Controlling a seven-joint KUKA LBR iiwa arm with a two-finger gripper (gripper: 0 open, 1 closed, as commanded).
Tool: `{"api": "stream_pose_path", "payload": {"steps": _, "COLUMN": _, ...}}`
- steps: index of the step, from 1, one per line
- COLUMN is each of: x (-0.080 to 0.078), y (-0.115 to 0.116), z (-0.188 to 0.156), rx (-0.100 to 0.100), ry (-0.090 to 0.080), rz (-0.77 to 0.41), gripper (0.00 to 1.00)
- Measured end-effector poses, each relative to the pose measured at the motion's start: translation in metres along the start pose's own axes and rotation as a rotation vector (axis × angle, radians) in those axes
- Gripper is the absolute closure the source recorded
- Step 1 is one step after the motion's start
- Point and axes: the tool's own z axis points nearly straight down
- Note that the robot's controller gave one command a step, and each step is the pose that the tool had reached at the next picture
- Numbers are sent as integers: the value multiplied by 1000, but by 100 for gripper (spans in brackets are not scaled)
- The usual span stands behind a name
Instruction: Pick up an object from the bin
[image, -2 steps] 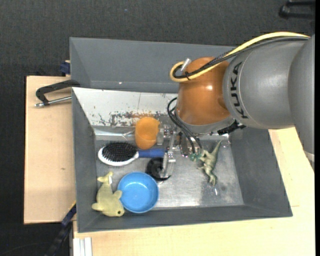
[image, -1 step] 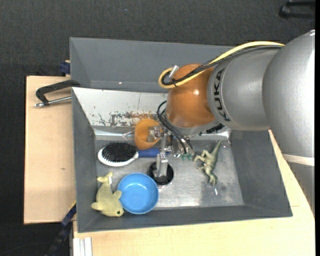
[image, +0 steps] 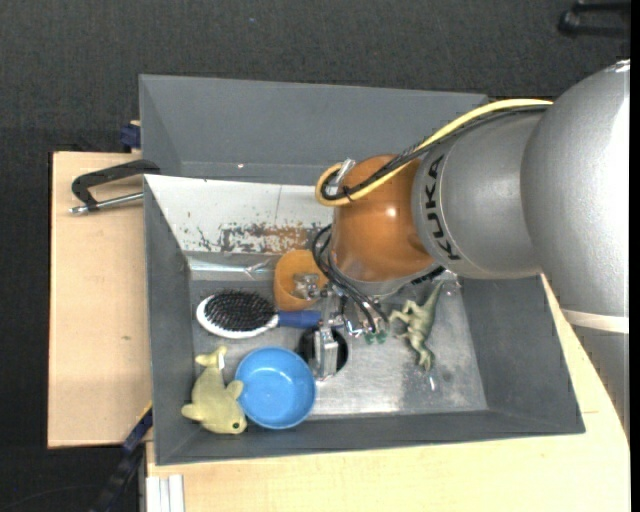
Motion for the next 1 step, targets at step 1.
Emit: {"api": "stream_pose_path", "payload": {"steps": 1, "x": -2, "y": 1, "z": -2, "rx": -3, "ry": -6, "rz": 3, "gripper": 100}}
